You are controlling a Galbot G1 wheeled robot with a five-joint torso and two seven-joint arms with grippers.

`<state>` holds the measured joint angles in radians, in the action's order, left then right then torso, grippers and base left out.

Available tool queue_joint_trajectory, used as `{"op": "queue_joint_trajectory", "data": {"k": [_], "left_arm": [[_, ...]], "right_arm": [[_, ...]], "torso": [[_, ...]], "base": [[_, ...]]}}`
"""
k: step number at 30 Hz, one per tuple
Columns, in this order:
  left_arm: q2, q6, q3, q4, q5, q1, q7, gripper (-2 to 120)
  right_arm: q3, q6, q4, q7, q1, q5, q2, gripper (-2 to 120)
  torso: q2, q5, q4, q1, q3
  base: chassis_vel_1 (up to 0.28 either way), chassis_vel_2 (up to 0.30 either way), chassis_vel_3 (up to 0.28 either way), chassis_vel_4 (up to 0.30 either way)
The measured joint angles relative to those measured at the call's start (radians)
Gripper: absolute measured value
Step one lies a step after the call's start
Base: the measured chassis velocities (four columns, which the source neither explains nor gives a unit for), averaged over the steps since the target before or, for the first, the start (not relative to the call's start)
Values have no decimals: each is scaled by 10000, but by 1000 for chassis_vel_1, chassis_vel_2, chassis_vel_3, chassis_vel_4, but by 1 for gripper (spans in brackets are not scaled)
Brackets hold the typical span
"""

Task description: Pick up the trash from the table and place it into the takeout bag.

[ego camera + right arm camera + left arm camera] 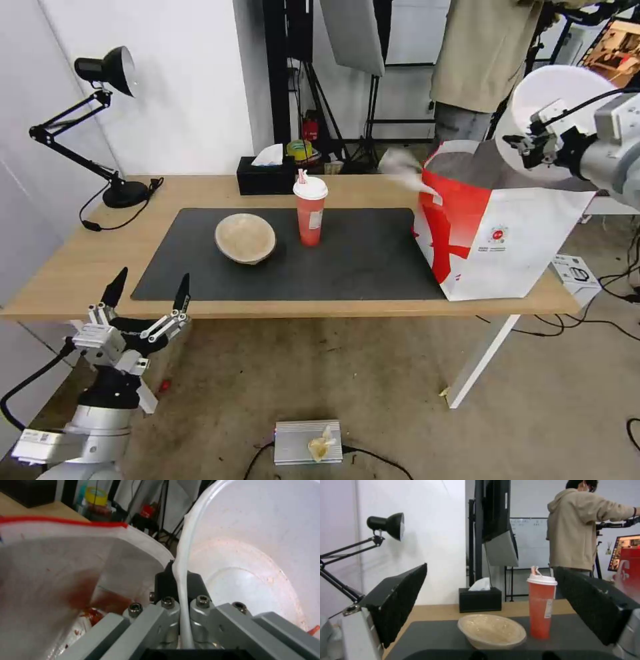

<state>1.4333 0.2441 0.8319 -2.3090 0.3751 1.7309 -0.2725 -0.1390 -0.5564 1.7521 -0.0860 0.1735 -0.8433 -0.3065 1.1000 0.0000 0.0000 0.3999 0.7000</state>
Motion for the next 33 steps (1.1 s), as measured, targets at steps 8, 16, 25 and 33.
{"op": "queue_joint_trajectory", "data": {"k": [8,16,25,33], "left_arm": [[43,9,-100,-38,-102,124,-14,100],[119,28,-187,-63,-217,192,-19,100],[191,37,-199,-67,-277,218,-20,100],[254,39,-253,-45,-341,190,-21,100]], "right_arm": [[1054,175,-156,-10,987,8,-124,0],[1165,313,-278,-10,1062,-12,-217,0],[1117,417,-345,8,949,-24,-439,0],[1028,457,-225,11,917,-60,-562,0]], "torso": [[0,0,0,0,0],[0,0,0,0,0],[0,-1,0,0,0],[-1,0,0,0,0]], "base": [[0,0,0,0],[0,0,0,0],[0,0,0,0],[0,0,0,0]]}}
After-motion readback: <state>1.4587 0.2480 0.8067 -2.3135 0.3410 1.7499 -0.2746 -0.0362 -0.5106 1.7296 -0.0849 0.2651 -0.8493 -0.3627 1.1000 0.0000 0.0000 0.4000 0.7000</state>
